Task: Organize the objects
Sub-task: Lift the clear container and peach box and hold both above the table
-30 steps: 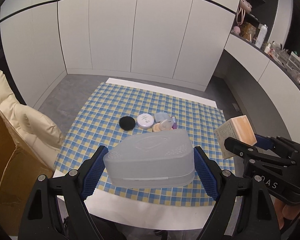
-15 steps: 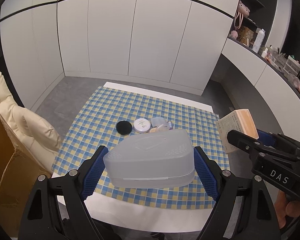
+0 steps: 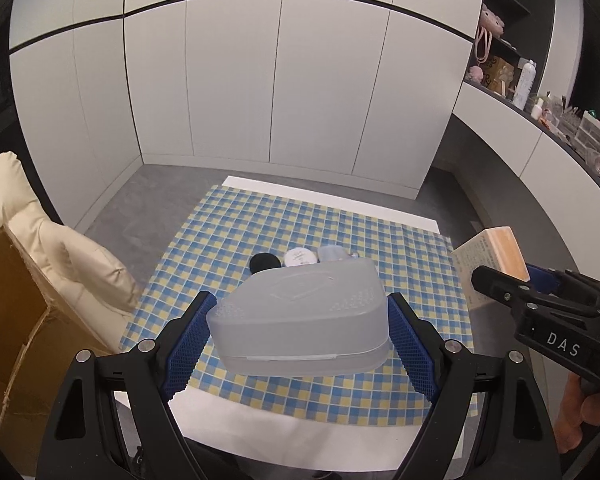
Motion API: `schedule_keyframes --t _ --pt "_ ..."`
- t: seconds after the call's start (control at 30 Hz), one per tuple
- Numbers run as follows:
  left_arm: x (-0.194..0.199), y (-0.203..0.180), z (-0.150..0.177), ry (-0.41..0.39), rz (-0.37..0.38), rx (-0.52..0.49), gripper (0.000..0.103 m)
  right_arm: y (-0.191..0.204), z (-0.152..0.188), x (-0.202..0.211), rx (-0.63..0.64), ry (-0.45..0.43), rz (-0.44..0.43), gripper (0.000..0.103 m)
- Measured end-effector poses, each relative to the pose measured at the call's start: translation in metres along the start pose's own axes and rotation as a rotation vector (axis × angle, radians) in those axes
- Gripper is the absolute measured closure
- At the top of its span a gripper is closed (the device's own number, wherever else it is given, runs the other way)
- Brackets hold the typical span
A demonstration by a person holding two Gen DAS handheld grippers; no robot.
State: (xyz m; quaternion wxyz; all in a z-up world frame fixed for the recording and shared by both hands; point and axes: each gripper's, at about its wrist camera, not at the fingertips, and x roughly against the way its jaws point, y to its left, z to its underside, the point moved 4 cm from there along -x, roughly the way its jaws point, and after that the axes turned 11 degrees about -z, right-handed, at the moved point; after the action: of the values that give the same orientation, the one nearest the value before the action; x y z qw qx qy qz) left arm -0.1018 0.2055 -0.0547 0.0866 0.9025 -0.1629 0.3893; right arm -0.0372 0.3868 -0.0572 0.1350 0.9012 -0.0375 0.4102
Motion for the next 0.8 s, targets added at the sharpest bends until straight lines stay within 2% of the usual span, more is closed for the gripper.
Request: schedule_keyframes --t 0.8 --pt "-0.0021 0.0062 -0.0012 0.001 0.0 0.014 0.018 0.0039 -0.0013 -0.0075 0.03 0.007 0.027 0.049"
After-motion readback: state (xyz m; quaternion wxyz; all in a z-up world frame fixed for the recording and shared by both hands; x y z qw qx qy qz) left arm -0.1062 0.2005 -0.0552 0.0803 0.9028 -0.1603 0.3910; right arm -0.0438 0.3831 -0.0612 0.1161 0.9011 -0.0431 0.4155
